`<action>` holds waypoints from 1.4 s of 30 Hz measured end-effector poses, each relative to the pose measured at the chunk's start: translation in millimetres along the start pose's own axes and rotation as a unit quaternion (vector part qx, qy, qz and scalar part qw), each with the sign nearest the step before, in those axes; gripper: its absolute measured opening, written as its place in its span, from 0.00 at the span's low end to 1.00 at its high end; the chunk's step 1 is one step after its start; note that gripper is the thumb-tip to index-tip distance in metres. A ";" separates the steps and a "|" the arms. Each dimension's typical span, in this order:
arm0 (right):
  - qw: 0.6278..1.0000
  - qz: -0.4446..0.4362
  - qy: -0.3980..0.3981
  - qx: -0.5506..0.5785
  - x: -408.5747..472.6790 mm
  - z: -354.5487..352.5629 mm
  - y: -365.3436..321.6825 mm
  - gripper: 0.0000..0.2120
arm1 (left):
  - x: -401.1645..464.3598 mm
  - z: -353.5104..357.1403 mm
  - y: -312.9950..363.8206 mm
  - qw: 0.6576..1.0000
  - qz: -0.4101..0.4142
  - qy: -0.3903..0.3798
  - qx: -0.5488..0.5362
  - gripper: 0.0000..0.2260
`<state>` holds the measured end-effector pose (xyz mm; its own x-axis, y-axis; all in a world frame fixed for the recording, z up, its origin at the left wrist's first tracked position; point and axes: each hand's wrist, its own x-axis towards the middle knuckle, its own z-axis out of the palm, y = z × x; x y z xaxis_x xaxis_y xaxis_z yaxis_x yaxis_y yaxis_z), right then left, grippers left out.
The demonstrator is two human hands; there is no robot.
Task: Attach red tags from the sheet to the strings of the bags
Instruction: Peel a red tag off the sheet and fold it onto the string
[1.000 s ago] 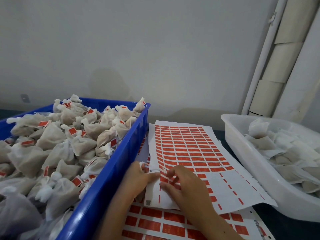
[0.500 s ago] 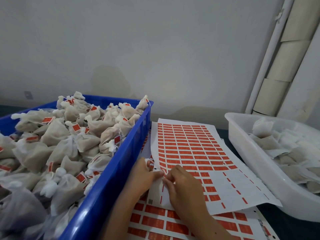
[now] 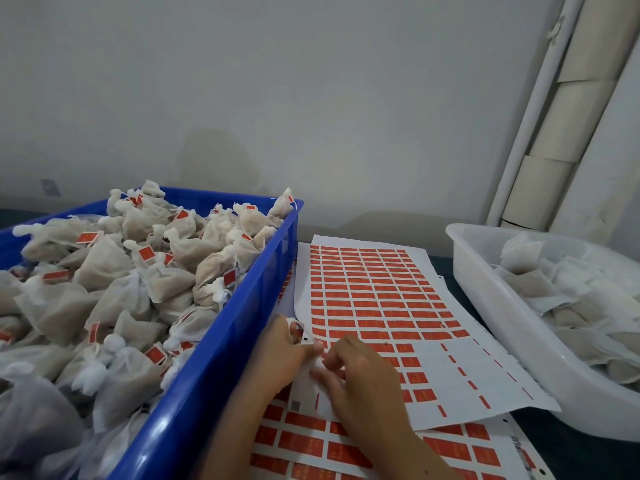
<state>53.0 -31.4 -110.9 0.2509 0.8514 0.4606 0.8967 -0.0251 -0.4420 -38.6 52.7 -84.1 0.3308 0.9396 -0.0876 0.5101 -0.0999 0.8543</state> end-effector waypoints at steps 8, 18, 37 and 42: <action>0.996 0.059 0.023 0.069 1.7 2.4 2.3 0.05 | -1.1 3.3 0.4 1.000 0.011 0.000 0.006 0.12; 0.973 0.153 0.025 0.171 4.9 4.3 10.3 0.05 | -1.5 0.1 1.1 0.999 0.017 -0.002 0.034 0.10; 0.917 0.258 0.096 0.289 9.9 0.7 19.5 0.05 | 0.8 2.9 7.7 0.979 -0.018 0.057 0.194 0.24; 0.896 0.264 0.106 0.340 9.9 -3.6 20.5 0.08 | 1.4 9.3 4.1 0.972 -0.006 0.102 0.211 0.26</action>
<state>75.2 -25.3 -112.7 0.7034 0.6942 0.1527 0.2210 -0.0093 -0.9752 -28.6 50.5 -85.5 0.1810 0.9825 0.0433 0.8071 -0.1735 0.5643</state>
